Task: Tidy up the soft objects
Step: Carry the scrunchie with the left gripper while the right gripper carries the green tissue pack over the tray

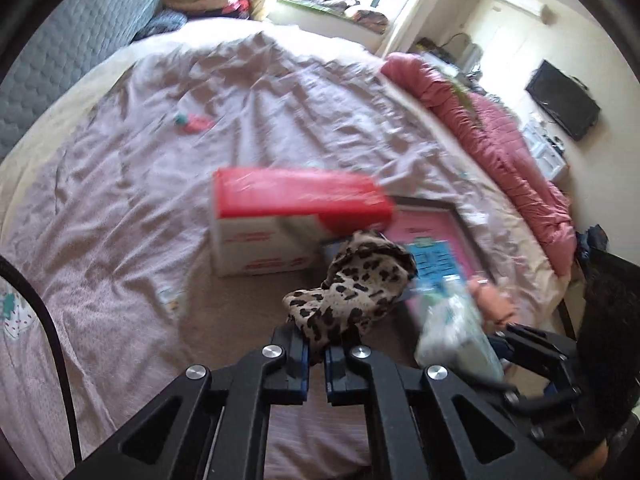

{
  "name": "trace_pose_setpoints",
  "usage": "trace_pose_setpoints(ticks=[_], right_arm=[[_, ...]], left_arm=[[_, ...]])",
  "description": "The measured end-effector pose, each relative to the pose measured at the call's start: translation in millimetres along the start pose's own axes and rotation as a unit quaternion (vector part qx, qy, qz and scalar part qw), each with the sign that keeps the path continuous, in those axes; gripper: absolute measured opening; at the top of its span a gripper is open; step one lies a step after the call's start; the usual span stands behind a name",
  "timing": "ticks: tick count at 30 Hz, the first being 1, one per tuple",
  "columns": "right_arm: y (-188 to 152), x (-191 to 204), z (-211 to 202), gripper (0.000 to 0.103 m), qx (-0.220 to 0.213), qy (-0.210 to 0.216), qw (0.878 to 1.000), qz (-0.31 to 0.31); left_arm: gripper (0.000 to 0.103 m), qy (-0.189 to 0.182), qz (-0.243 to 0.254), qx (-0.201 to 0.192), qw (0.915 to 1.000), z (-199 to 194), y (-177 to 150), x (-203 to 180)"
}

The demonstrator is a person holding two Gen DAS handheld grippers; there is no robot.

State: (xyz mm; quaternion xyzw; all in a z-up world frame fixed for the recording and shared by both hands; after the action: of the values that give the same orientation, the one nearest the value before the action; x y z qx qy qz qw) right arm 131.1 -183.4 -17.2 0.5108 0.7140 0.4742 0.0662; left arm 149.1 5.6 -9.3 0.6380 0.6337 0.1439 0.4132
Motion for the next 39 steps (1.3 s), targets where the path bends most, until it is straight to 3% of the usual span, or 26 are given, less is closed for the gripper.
trace_pose_setpoints(ticks=[11, 20, 29, 39], right_arm=[[20.8, -54.0, -112.8, 0.047, -0.09, -0.079, 0.992, 0.034], [16.9, -105.5, -178.6, 0.047, -0.14, -0.131, 0.979, 0.072], [6.9, -133.2, -190.5, 0.047, -0.148, -0.149, 0.974, 0.087], [-5.4, -143.1, -155.8, 0.047, -0.115, -0.154, 0.978, 0.084]], left_arm=[[0.005, -0.047, 0.069, -0.01, 0.9965, -16.8, 6.1, -103.1], [0.005, -0.073, 0.093, 0.022, 0.9928, -0.2, -12.3, -160.4], [0.005, -0.069, 0.12, 0.058, 0.9887, 32.6, -32.8, -191.1], [0.005, -0.048, 0.133, 0.093, 0.9856, 62.9, -51.3, -189.6]])
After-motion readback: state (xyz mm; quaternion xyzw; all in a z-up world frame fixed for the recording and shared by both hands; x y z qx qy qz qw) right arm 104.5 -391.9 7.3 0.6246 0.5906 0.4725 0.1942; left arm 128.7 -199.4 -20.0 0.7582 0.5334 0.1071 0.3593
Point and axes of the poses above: each gripper's, at about its wrist camera, not at the fingertips, and z roughly the way its jaws point, x to its left, y to its top, the point moved 1 cm from there along z, roughly the way its jaws point, and after that the axes turned 14 degrees about -x, right-handed, at the moved point
